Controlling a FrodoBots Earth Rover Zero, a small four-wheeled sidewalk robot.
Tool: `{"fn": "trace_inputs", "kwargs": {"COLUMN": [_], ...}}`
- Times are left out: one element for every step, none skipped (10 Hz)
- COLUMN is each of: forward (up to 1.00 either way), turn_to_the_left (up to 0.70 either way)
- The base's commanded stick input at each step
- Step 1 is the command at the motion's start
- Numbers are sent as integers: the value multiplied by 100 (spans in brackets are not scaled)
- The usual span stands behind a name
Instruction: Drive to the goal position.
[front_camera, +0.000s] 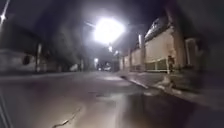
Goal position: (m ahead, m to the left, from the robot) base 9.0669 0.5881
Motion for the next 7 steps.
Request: {"fn": "trace_inputs", "kwargs": {"forward": [70, 70, 70, 70, 70, 70, 70], "turn_to_the_left": [0, 0, 0, 0, 0, 0, 0]}}
